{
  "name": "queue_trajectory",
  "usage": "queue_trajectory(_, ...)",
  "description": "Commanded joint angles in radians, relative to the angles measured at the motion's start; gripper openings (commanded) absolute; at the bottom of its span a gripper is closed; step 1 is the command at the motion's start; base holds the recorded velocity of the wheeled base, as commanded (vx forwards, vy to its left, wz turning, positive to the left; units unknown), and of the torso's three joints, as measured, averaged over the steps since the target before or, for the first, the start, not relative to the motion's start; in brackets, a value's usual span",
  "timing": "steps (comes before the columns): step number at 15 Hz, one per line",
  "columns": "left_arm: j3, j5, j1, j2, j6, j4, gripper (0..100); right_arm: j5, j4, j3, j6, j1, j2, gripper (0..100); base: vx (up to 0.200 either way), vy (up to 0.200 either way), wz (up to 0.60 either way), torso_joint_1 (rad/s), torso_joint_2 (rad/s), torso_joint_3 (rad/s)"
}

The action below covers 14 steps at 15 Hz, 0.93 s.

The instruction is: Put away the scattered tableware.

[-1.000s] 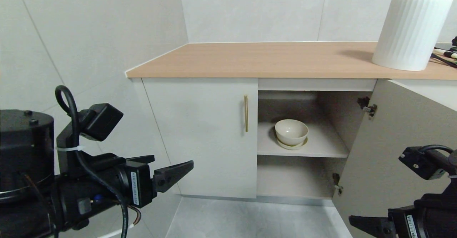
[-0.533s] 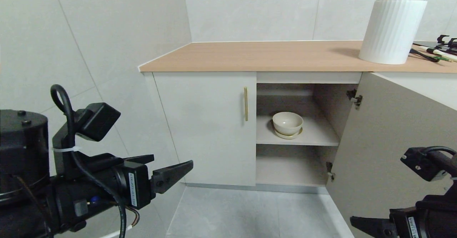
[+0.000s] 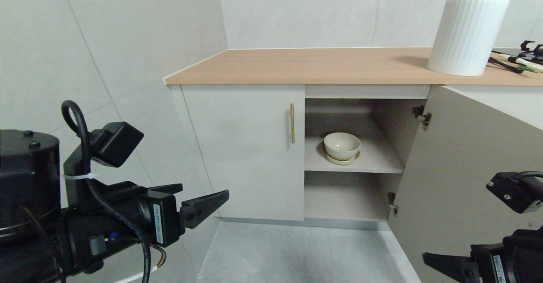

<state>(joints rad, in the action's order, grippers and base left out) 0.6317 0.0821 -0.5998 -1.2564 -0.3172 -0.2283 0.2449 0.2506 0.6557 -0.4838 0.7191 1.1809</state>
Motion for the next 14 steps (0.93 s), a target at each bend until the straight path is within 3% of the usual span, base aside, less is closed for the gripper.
queue_trajectory(1, 0.0, 0.001, 0.0, -0.001, 0.0, 0.0, 100, 0.002, 0.006, 0.002, 0.001, 0.0, -0.012, 100, 0.0, -0.2, 0.0, 0.007, 0.0, 0.007)
queue_trajectory(3, -0.009, 0.002, 0.0, -0.001, 0.029, 0.001, 100, 0.004, 0.144, 0.038, 0.041, -0.001, -0.053, 100, 0.0, -0.2, 0.0, 0.0, 0.0, 0.0)
queue_trajectory(6, -0.009, 0.002, 0.0, -0.001, 0.029, 0.0, 100, 0.004, 0.318, 0.081, 0.083, -0.001, -0.087, 100, 0.0, -0.2, 0.0, 0.001, 0.01, -0.001)
queue_trajectory(11, -0.009, 0.001, 0.0, -0.001, 0.029, 0.0, 100, 0.063, 0.46, 0.113, 0.091, -0.006, -0.09, 100, 0.0, -0.2, 0.0, 0.0, 0.0, 0.002)
queue_trajectory(14, -0.01, -0.001, 0.0, -0.001, 0.029, 0.0, 100, 0.123, 0.601, 0.145, 0.119, -0.066, -0.101, 100, 0.0, 0.0, 0.0, 0.0, 0.0, 0.0)
